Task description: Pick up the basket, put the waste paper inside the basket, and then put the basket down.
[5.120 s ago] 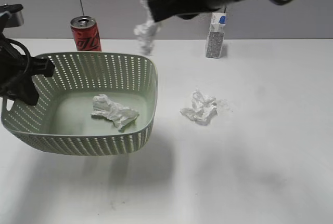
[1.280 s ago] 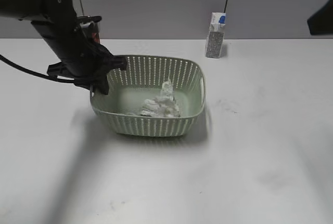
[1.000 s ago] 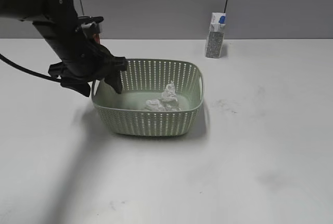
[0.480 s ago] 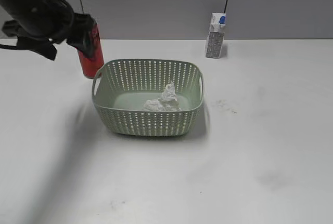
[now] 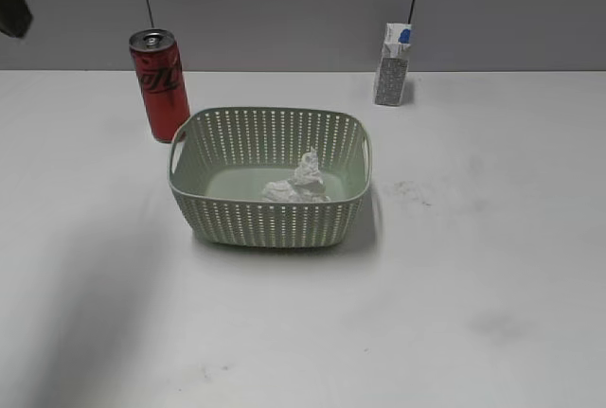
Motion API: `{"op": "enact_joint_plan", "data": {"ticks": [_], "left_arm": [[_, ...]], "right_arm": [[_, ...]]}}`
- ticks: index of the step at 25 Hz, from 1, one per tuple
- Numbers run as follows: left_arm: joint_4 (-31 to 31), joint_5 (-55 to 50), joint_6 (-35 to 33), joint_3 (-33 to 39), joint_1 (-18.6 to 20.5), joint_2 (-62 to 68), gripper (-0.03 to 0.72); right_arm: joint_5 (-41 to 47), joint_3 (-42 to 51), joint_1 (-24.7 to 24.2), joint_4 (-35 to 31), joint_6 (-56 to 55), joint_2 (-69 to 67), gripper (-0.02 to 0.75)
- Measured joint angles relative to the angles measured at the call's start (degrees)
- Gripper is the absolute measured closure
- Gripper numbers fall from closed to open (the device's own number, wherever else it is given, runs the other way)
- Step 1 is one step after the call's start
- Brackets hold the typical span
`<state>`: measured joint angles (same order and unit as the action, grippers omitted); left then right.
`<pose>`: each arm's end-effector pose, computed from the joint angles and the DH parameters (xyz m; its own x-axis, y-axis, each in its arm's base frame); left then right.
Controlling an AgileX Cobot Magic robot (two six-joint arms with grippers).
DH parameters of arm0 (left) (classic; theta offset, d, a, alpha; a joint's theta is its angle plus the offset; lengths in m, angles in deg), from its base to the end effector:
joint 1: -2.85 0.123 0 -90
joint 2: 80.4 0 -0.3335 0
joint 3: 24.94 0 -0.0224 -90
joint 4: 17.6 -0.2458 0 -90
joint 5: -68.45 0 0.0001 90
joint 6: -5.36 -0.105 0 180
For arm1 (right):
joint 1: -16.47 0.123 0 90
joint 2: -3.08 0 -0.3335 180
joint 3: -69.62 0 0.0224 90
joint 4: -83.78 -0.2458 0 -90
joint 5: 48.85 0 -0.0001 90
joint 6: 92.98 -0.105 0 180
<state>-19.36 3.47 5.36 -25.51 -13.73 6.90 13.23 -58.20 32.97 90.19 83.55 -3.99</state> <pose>0.2674 -0.0766 0.4001 -0.8403 0.2637 -0.4737 0.2835 0.9585 0.0307 -0.0372 -0.0218 0.2548 -0.4980 -0.1392 -0.8559 -0.1977 0.9793 -0.0442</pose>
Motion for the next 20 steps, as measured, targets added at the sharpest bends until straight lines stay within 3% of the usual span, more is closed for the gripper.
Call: {"op": "enact_joint_plan", "data": {"ticks": [6, 20], "left_arm": [[0.0, -1.6, 0.0, 3.6, 0.0, -13.6, 0.099], [9.4, -1.5, 0.0, 31.7, 0.0, -59.3, 0.099]], "right_arm": [[-6.1, 1.8, 0.0, -0.4, 0.3, 0.0, 0.163], [-7.7, 2.5, 0.0, -2.7, 4.1, 0.7, 0.163]]}}
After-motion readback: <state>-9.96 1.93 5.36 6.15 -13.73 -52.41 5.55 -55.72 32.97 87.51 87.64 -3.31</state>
